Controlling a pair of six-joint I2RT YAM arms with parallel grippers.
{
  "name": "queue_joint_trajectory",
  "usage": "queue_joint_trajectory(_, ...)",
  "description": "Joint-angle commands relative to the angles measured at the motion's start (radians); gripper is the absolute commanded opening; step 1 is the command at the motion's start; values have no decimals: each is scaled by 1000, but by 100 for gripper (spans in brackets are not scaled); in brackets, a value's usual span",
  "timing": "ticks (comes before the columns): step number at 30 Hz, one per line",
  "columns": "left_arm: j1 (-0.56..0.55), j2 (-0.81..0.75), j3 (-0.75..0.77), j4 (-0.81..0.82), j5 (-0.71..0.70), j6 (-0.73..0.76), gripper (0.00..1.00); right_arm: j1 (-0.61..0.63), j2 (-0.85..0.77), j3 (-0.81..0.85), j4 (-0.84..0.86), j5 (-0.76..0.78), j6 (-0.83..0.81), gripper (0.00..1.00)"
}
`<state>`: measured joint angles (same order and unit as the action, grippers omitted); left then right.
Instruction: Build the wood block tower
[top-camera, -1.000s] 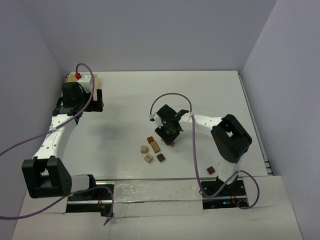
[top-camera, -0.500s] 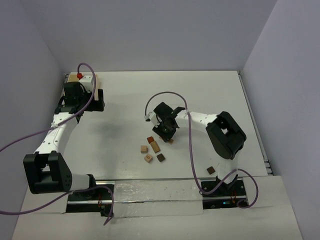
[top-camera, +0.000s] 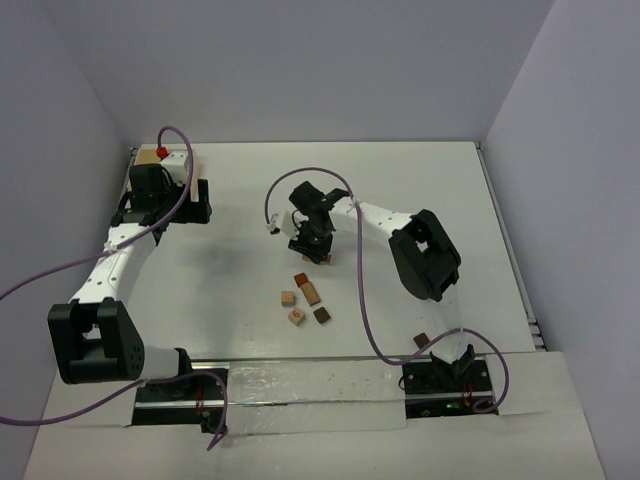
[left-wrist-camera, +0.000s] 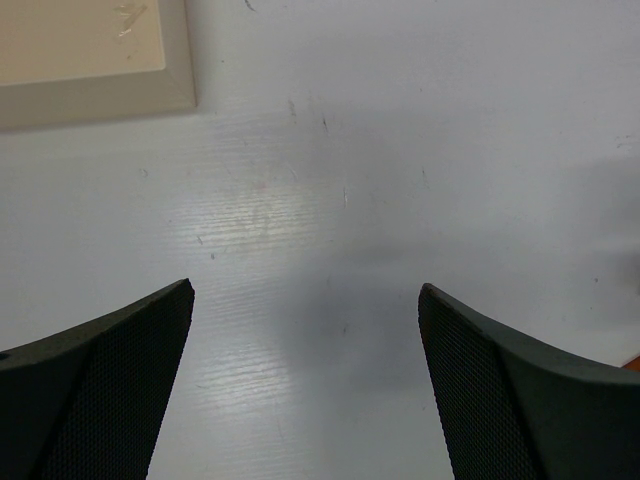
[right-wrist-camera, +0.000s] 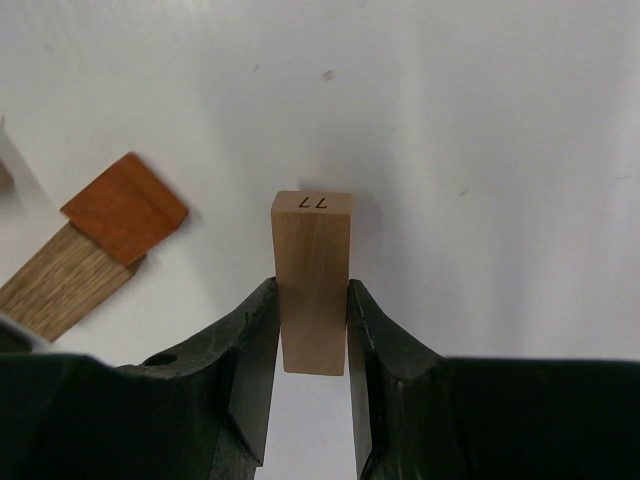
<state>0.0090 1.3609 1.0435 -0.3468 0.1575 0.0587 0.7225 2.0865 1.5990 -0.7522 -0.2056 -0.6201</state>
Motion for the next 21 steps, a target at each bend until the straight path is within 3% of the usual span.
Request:
queue_joint_trajectory(1,1,-23,1,38,13,6,99,14,2,27,-109,-68,-100,0)
queue_joint_trajectory(10,0,-25,23,35,22,-8,99,80,-39,-74,-84,-83,-147,0)
queue_joint_trajectory(21,0,-31,18,44,11,-10,99,134,-63,-81,-61,-49,-137,0)
